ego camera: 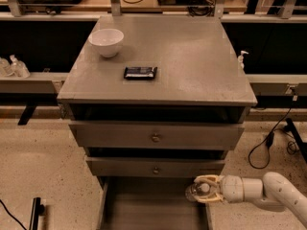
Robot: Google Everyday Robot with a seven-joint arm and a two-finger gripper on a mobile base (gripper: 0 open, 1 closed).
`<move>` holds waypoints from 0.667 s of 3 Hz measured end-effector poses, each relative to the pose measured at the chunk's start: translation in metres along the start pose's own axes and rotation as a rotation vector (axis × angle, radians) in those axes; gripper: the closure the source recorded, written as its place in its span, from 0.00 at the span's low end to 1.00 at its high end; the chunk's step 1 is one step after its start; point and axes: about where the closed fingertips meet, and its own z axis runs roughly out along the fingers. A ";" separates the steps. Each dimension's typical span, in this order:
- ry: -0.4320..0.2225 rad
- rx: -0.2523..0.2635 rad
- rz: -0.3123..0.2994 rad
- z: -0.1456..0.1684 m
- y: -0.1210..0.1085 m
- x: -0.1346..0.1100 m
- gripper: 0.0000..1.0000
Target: Pick water bottle from bottom drawer and place on counter
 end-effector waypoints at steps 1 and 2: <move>0.001 0.001 0.000 0.000 0.000 0.000 1.00; 0.016 -0.053 0.060 -0.008 0.003 -0.014 1.00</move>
Offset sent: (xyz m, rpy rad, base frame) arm -0.0202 -0.0191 0.0474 -0.0392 0.2192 0.1026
